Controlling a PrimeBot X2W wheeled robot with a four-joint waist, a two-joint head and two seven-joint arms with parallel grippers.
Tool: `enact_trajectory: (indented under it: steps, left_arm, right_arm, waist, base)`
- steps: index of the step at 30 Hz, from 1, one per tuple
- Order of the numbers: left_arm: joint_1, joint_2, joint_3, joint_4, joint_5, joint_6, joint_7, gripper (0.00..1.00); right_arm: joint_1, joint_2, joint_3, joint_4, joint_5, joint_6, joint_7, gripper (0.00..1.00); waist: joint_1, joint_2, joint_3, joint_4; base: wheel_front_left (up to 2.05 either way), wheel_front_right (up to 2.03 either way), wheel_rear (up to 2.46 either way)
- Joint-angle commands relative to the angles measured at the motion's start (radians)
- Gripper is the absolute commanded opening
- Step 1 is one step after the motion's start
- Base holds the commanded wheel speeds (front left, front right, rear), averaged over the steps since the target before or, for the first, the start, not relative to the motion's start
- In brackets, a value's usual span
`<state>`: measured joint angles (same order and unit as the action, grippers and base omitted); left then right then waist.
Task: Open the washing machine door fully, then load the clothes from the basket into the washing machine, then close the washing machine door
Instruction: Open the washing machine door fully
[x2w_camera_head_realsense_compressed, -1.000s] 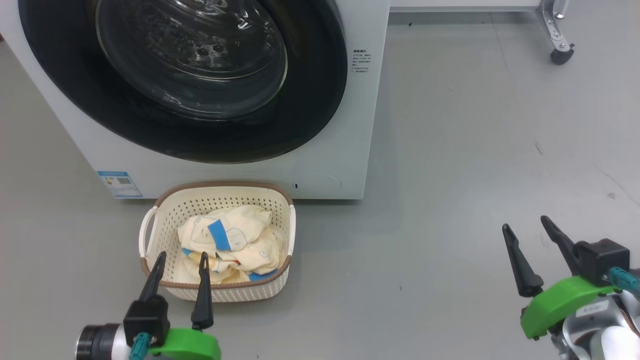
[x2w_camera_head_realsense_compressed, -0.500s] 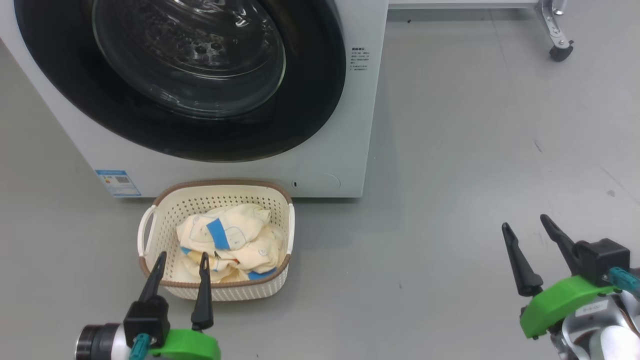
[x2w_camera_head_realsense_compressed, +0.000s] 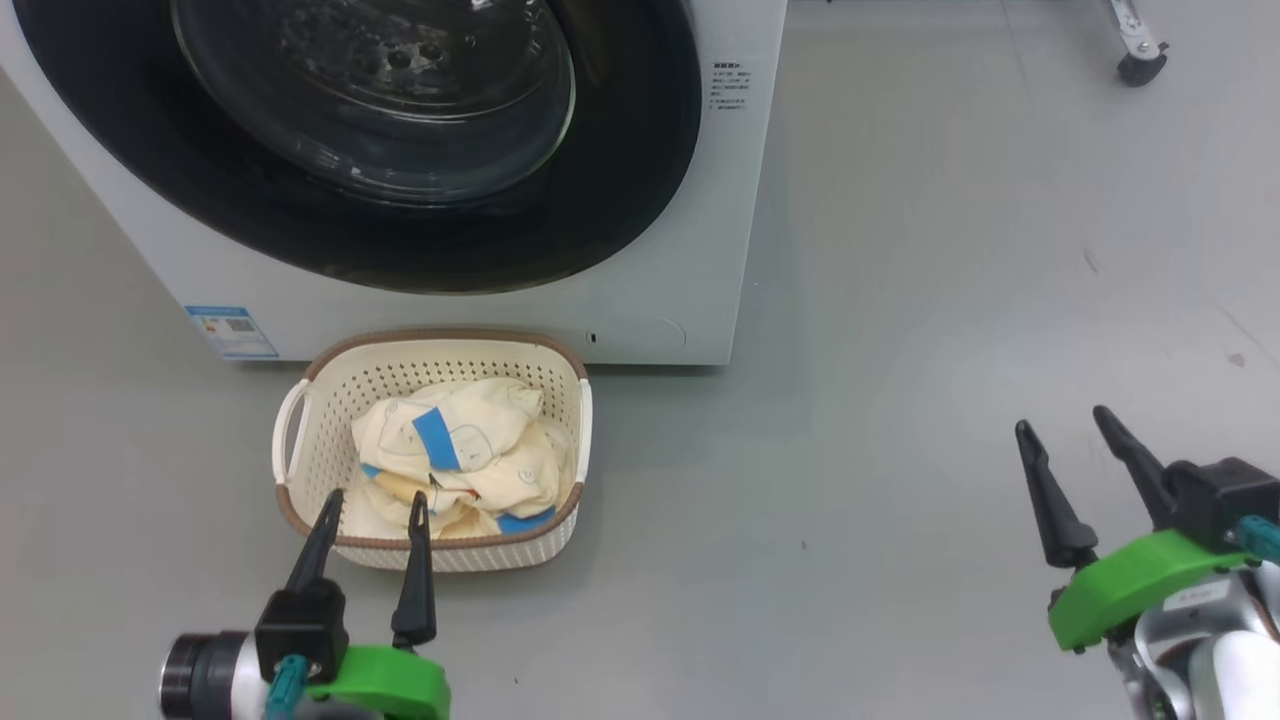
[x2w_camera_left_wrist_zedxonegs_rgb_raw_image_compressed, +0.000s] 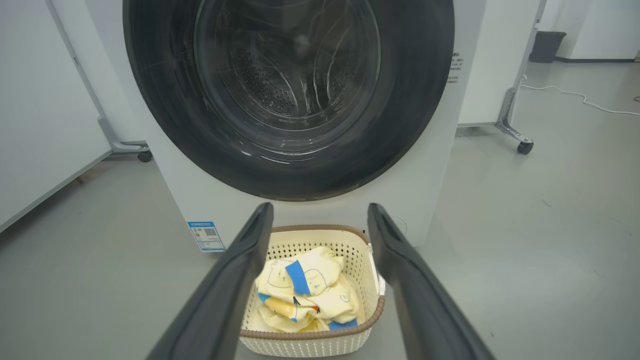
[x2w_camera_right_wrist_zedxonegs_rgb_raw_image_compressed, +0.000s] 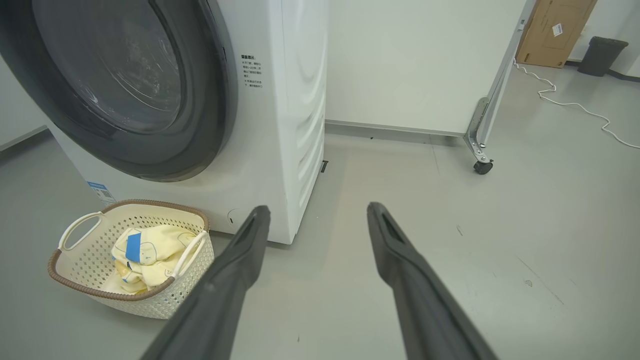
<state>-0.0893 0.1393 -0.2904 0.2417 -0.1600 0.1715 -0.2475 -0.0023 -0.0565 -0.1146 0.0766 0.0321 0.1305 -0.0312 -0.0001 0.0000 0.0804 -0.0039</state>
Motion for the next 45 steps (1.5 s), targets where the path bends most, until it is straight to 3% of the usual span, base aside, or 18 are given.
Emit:
enact_trajectory:
  steps: [1, 6, 12, 16, 17, 18, 19, 20, 21, 28, 36, 45]
  left_arm:
    - [-0.069, 0.012, 0.03, -0.039, -0.003, 0.008, -0.012, 1.0]
    - [-0.113, 0.004, 0.02, -0.045, 0.004, 0.008, -0.013, 1.0]
    - [-0.154, -0.001, 0.013, -0.046, 0.012, 0.008, -0.014, 1.0]
    - [-0.182, -0.005, 0.009, -0.044, 0.018, 0.008, -0.014, 1.0]
    - [-0.189, -0.006, 0.005, -0.042, 0.019, 0.006, -0.014, 1.0]
    - [-0.203, -0.011, -0.001, -0.038, 0.021, 0.002, -0.014, 1.0]
    - [-0.21, -0.013, -0.005, -0.035, 0.023, 0.0, -0.014, 1.0]
    - [-0.217, -0.015, -0.009, -0.032, 0.024, -0.003, -0.014, 1.0]
    - [-0.23, -0.019, -0.016, -0.028, 0.028, -0.006, -0.014, 1.0]
    - [-0.263, -0.029, -0.033, -0.019, 0.04, -0.01, -0.014, 1.0]
    - [-0.278, -0.034, -0.05, -0.005, 0.046, -0.02, -0.014, 1.0]
    - [-0.303, -0.045, -0.076, 0.002, 0.054, -0.027, -0.014, 1.0]
  right_arm:
    - [-0.071, -0.015, -0.001, -0.031, 0.014, 0.0, -0.014, 1.0]
    - [-0.133, -0.013, -0.046, -0.011, 0.065, 0.0, -0.027, 1.0]
    - [-0.236, -0.013, -0.074, 0.027, 0.206, 0.0, -0.03, 1.0]
    - [-0.356, -0.007, -0.078, 0.076, 0.417, 0.0, -0.009, 0.99]
    - [-0.387, -0.008, -0.08, 0.092, 0.466, 0.0, -0.002, 0.95]
    - [-0.449, -0.011, -0.083, 0.128, 0.57, 0.0, 0.014, 0.65]
    - [-0.477, -0.019, -0.083, 0.147, 0.604, 0.0, 0.019, 0.49]
    - [-0.505, -0.023, -0.082, 0.165, 0.646, 0.0, 0.027, 0.19]
    - [-0.56, -0.036, -0.074, 0.199, 0.712, 0.0, 0.043, 0.0]
    - [-0.727, -0.045, -0.061, 0.314, 0.974, 0.0, 0.145, 0.0]
    - [-0.889, -0.026, -0.086, 0.459, 1.238, 0.0, 0.34, 0.0]
    - [-1.098, -0.01, -0.081, 0.635, 1.345, 0.0, 0.486, 0.0]
  waist:
    - [0.0001, 0.0, 0.025, 0.007]
    - [0.0001, 0.0, 0.083, 0.02]
    - [0.0001, 0.0, 0.14, 0.03]
    - [0.0001, 0.0, 0.178, 0.028]
    - [0.0001, 0.0, 0.186, 0.03]
    - [0.0001, 0.0, 0.199, 0.035]
    - [0.0001, 0.0, 0.205, 0.04]
    - [0.0001, 0.0, 0.211, 0.044]
    - [0.0001, 0.0, 0.224, 0.051]
    - [0.0001, 0.0, 0.262, 0.067]
    - [0.0001, 0.0, 0.289, 0.083]
    - [0.0001, 0.0, 0.332, 0.105]
  base:
    - [0.0, 0.0, 0.0]
    - [0.0, 0.0, 0.0]
    - [0.0, 0.0, 0.0]
    - [0.0, 0.0, 0.0]
    - [0.0, 0.0, 0.0]
    - [0.0, 0.0, 0.0]
    - [0.0, 0.0, 0.0]
    - [0.0, 0.0, 0.0]
    - [0.0, 0.0, 0.0]
    - [0.0, 0.0, 0.0]
    - [0.0, 0.0, 0.0]
    - [0.0, 0.0, 0.0]
